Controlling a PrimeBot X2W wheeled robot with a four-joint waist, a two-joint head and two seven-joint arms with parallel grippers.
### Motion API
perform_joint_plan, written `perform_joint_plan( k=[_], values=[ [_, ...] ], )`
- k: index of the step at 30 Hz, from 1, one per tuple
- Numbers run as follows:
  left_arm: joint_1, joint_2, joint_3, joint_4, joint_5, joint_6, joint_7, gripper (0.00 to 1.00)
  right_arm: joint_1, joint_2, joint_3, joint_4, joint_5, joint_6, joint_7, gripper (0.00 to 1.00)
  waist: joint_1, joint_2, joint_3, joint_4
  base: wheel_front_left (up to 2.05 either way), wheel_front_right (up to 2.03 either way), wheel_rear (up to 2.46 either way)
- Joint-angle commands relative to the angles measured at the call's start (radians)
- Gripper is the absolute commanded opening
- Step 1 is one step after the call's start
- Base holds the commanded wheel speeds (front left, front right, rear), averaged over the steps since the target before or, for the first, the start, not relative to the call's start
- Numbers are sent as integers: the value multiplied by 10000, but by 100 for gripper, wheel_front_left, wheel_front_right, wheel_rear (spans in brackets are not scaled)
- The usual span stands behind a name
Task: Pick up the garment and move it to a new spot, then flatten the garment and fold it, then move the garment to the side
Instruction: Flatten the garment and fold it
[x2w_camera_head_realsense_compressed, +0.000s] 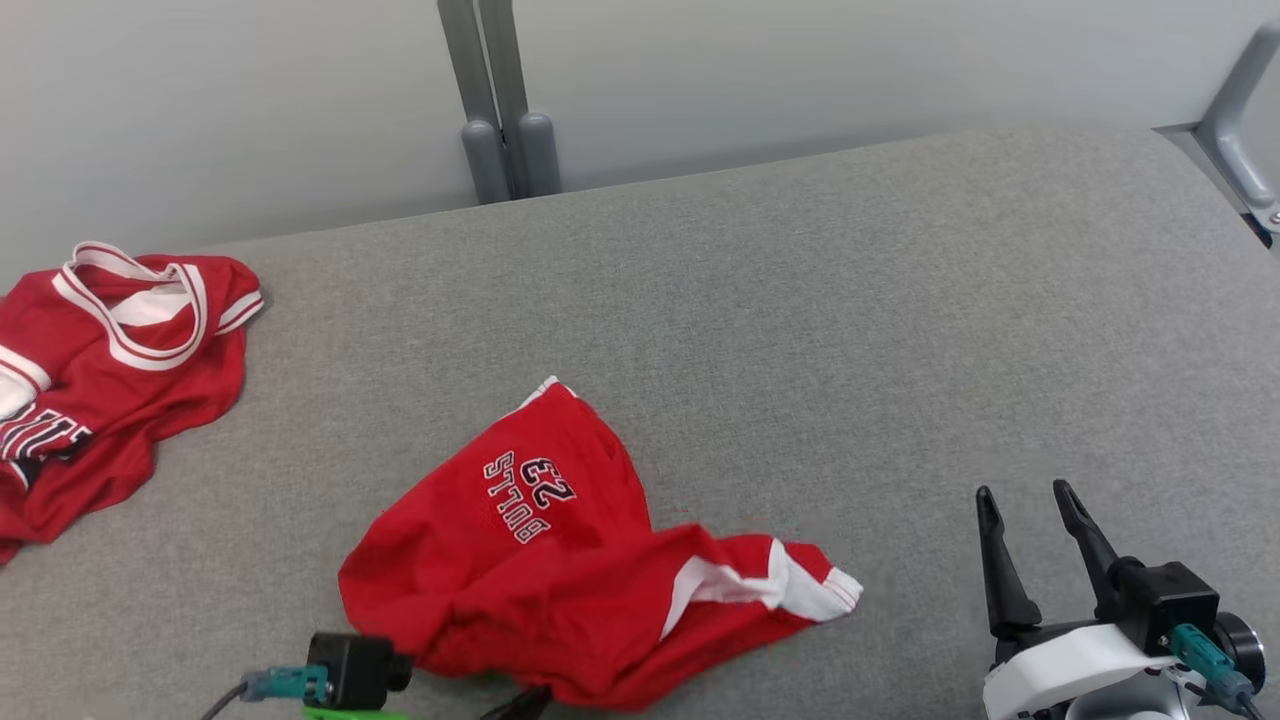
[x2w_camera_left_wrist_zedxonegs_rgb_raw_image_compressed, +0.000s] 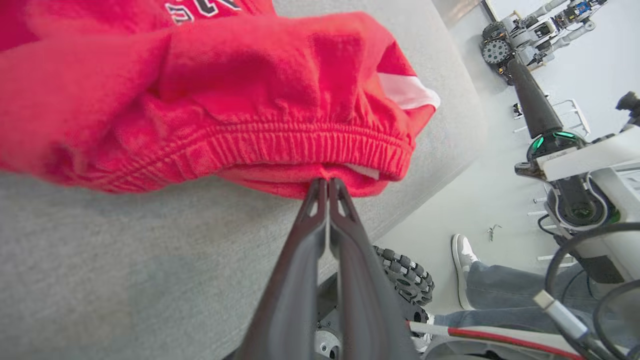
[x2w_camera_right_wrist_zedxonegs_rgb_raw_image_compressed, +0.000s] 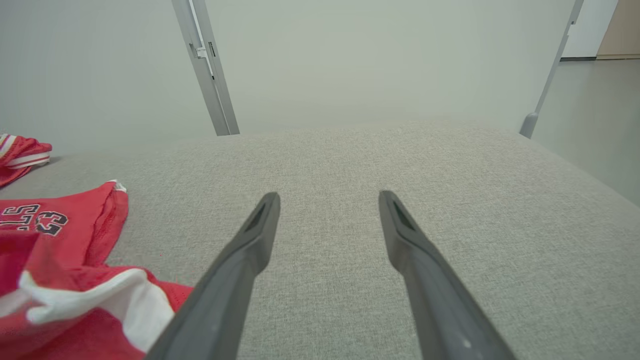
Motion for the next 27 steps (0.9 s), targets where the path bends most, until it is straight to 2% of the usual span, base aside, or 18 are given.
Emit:
perform_joint_plan(
  k=[1,2,3,6,9,13,17,19,24,27],
  values=[
    [347,29,25,57,-174,142,33,0,97,-15,37,54,25,1,-31,100,0,0,-84,140,0,0,0],
    [471,71,43,261,-45,277,-104,46,107,-16,59,91,32,1,-31,100,0,0,-82,157,0,0,0],
    [518,79,29,479,217,443,-232,100,106,-16,88,118,31,1,-31,100,0,0,-83,161,0,0,0],
    [600,-214,-360,1114,1175,844,-803,100,61,-50,145,155,40,1,-31,100,0,0,-94,126,0,0,0],
    [903,-650,-407,1129,1074,1017,-1213,100,52,-129,124,127,44,1,-31,100,0,0,-126,68,0,0,0],
    [1408,-635,-542,700,1112,1173,-1313,100,193,-199,84,93,57,1,-31,100,0,0,-191,55,0,0,0],
    [1546,-650,-791,299,937,879,-1064,100,247,-207,65,64,12,1,-31,100,0,0,-104,244,0,0,0],
    [1384,-880,-870,364,822,802,-1059,100,187,-215,142,85,-8,1,-31,100,0,0,-65,302,0,0,0],
    [946,-1524,-889,1094,558,705,-1139,100,-111,-254,365,106,-32,1,-31,100,0,0,14,252,0,0,0],
    [733,-1779,-856,1752,654,834,-1275,100,-197,-329,441,64,-25,1,-31,100,0,0,46,184,0,0,0]
  ],
)
